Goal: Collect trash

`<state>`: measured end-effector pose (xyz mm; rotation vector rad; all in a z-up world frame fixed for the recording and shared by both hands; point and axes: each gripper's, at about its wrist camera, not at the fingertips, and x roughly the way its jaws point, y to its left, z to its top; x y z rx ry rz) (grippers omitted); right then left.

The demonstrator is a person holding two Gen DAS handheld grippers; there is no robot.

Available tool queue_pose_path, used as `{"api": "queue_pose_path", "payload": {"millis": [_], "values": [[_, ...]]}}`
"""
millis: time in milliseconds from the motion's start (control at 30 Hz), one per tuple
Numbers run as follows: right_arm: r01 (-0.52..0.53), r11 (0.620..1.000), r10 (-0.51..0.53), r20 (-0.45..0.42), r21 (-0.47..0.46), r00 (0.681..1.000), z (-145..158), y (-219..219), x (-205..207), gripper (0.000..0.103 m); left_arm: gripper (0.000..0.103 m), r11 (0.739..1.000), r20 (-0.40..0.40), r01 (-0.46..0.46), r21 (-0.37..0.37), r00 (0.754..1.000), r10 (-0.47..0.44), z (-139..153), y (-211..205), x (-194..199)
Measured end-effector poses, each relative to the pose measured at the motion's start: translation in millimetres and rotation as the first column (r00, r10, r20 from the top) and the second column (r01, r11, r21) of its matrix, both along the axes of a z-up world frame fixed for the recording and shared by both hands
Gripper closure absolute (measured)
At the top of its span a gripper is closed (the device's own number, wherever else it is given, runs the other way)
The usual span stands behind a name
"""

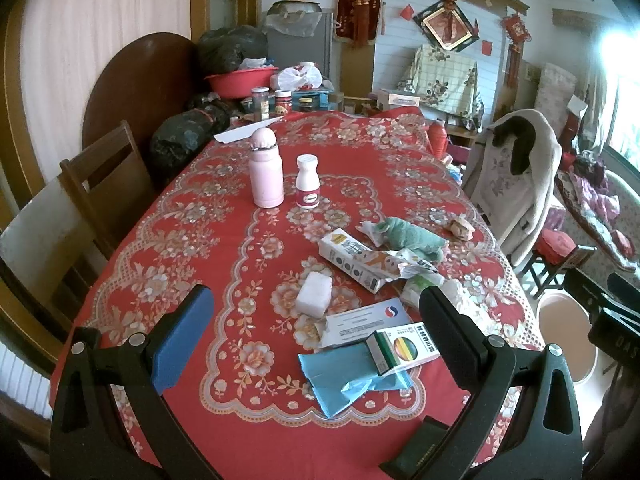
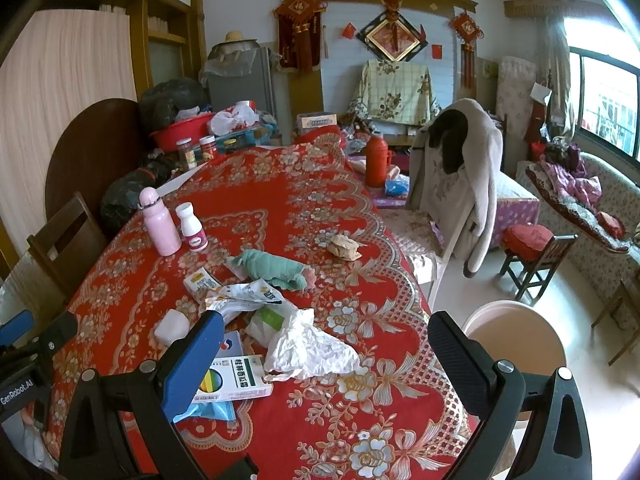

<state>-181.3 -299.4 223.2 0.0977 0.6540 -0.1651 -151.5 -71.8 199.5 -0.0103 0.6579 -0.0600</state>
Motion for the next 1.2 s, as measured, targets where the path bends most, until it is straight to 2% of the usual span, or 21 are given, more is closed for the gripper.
{"api": "queue_pose_path", "payload": {"millis": [967, 1200], "values": [[-0.029, 1.000, 0.029, -0.054, 0.010, 0.998, -12.8, 4.2, 18.9, 0.002, 0.001, 1.000, -0.020, -0.002, -0.005, 1.000, 0.002, -1.3, 13.8, 0.6], [-0.032, 0.999, 0.033, -0.064, 0.012, 0.997, -15.0, 4.8, 21.1, 0.002, 0.001, 1.000, -0.036, -0.009, -0.008, 0.999, 0.009, -10.1, 20.6, 3.7]]}}
